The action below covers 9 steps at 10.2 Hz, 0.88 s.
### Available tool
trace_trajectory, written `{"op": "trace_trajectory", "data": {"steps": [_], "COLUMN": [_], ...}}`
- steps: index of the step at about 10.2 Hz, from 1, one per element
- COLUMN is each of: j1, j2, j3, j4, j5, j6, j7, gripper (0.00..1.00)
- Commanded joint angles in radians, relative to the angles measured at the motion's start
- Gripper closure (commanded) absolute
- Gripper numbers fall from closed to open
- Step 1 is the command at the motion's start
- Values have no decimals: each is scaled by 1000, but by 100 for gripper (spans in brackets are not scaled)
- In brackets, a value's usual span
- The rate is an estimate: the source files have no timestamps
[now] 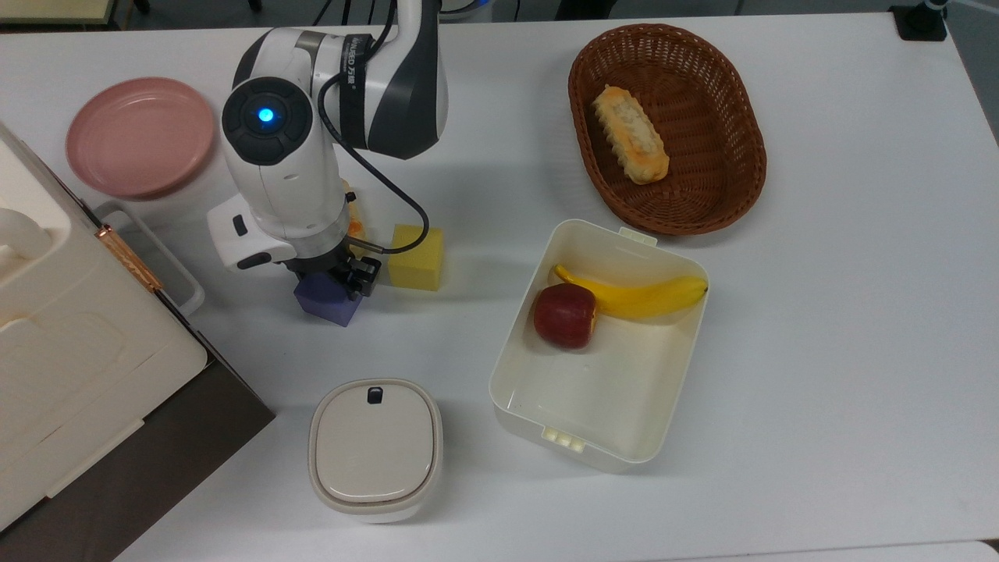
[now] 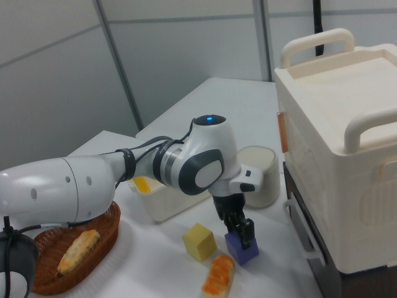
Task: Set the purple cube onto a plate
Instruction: 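Close the gripper on the purple cube, then lift the purple cube and carry it over the pink plate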
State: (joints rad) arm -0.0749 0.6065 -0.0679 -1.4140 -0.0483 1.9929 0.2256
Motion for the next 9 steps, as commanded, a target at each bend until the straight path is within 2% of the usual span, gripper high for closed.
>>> {"op": "trace_trajectory", "data": {"steps": [1,3,6,9], "j1": [3,-52,-146,-187], "j2": [-43,-131,-204,-231], "j3": [-7,-18,-23,-20], "j4": [-22,-20,-19,-3], "j5": [12,12,-1,18], "j6": [1,-141,-322,-310], "j7": [-73,-211,-440,-448], "gripper": [100,100,100,100]}}
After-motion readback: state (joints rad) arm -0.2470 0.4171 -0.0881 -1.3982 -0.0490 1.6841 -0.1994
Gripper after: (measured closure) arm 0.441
